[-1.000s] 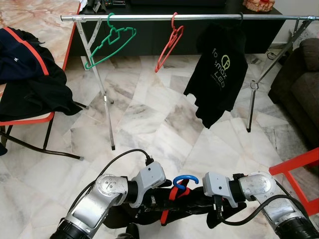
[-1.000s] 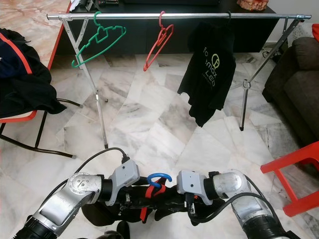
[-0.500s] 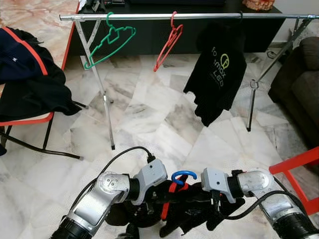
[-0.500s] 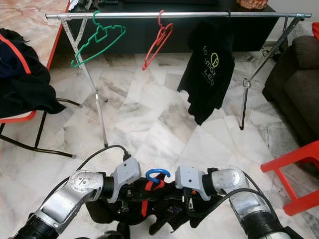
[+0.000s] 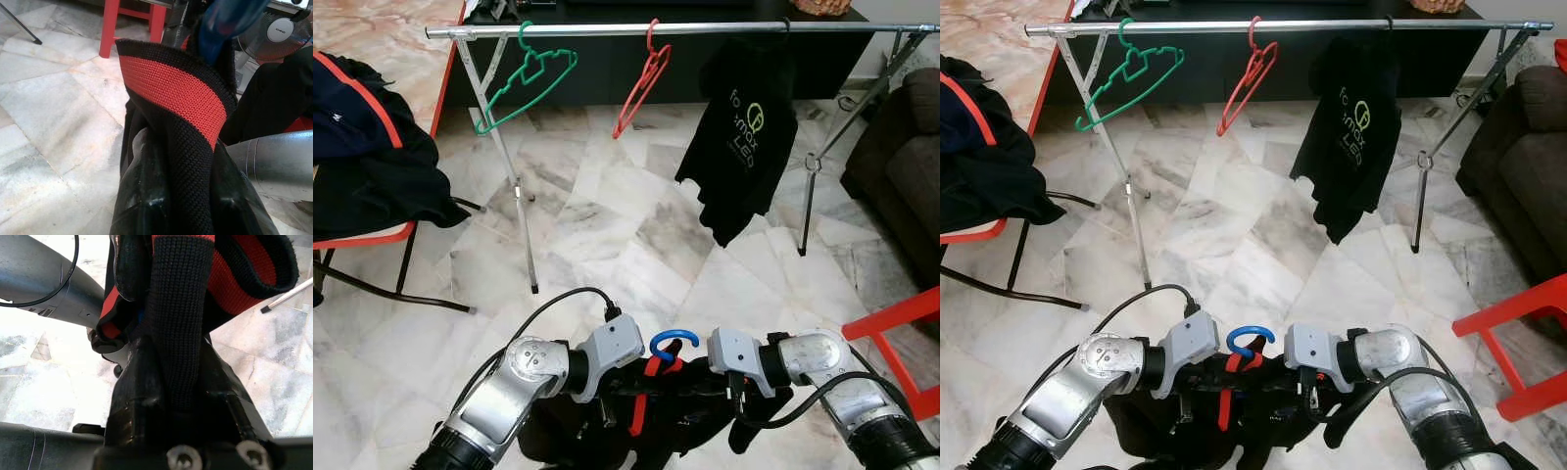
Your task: Hang hanger
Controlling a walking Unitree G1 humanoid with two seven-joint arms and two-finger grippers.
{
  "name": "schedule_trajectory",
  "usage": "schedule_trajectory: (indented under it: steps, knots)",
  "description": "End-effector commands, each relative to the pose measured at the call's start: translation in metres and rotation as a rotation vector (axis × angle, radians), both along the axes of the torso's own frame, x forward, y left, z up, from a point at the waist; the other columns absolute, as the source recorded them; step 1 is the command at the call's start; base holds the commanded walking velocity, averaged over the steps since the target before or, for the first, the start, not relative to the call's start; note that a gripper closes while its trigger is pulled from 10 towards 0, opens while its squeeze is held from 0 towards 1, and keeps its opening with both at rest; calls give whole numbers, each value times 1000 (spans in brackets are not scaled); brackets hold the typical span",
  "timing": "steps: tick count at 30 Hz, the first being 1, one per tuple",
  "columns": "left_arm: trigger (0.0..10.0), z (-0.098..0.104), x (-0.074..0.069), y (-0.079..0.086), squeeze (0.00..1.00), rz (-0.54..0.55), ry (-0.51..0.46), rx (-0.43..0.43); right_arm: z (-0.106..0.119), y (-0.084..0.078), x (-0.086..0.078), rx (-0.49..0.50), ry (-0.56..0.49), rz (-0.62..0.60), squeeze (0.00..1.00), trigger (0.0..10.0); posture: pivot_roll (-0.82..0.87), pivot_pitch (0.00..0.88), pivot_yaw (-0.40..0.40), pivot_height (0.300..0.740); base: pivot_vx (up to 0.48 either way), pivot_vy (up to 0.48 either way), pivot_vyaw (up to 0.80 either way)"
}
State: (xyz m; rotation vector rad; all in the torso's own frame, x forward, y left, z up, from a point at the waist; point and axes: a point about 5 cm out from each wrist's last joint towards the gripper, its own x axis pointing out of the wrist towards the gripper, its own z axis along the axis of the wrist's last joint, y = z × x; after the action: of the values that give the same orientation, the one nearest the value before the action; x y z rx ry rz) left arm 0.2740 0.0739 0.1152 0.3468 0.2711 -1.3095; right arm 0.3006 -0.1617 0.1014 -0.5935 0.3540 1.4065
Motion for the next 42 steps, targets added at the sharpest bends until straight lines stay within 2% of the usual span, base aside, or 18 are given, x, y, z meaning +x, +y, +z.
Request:
schedule_trajectory:
  steps: [1, 2, 3, 5, 6, 13, 19, 22, 30, 33, 36, 39, 42]
  knots:
    - [0, -9, -9, -9, 0, -32, 49, -10, 17, 2, 11, 85, -79, -51, 0, 0, -4, 246, -68, 740, 0, 0, 0]
    - [0, -9, -9, -9, 0, -32, 49, -10, 17, 2, 11, 85, -79, -51, 0, 0, -4, 246, -68, 740, 0, 0, 0]
    - [0, -9, -9, -8, 0, -27, 49, -13, 16, 1, 12, 79, -81, -66, 769, 2235, -2, 246, -68, 740, 0, 0, 0]
    - [0, -9, -9, -8, 0, -27, 49, -13, 16, 0, 12, 74, -84, -78, 769, 2235, -2, 246, -68, 740, 0, 0, 0]
    - [0, -9, -9, -8, 0, -26, 49, -13, 15, 0, 12, 79, -77, -82, 1000, 10000, -2, 246, -68, 740, 0, 0, 0]
    - [0, -9, -7, -8, 0, -27, 48, -14, 19, 0, 11, 100, -58, -62, 1000, 10000, -6, 244, -66, 740, 0, 0, 0]
    - [0, -9, -6, -7, 0, -19, 48, -11, 18, -4, 5, 75, -16, -16, 1000, 10000, -9, 240, -66, 740, 0, 0, 0]
    - [0, -10, -6, -6, 0, -21, 51, -10, 24, -5, 5, 112, -11, -2, 1000, 10000, -14, 236, -62, 740, 0, 0, 0]
    - [0, -12, -7, -6, 0, -27, 53, -7, 32, -11, 1, 135, 9, 19, 1000, 10000, -19, 219, -57, 740, 0, 0, 0]
    - [0, -12, -7, -5, 0, -18, 56, -9, 35, -23, 6, 134, -42, -80, 1000, 10000, -19, 216, -54, 740, 0, 0, 0]
    - [0, -15, -7, 0, 0, -4, 53, 13, 36, -31, 3, 139, -27, -94, 1000, 10000, -20, 213, -48, 740, 0, 0, 0]
    - [0, -22, -1, 14, 0, 48, 49, 63, 37, -45, 3, 115, -40, -152, 1000, 10000, -31, 206, -38, 740, 0, 0, 0]
    - [0, -26, 4, 29, 0, 110, 41, 97, 48, -61, 11, 120, -117, -268, 1000, 10000, -36, 200, -37, 740, 0, 0, 0]
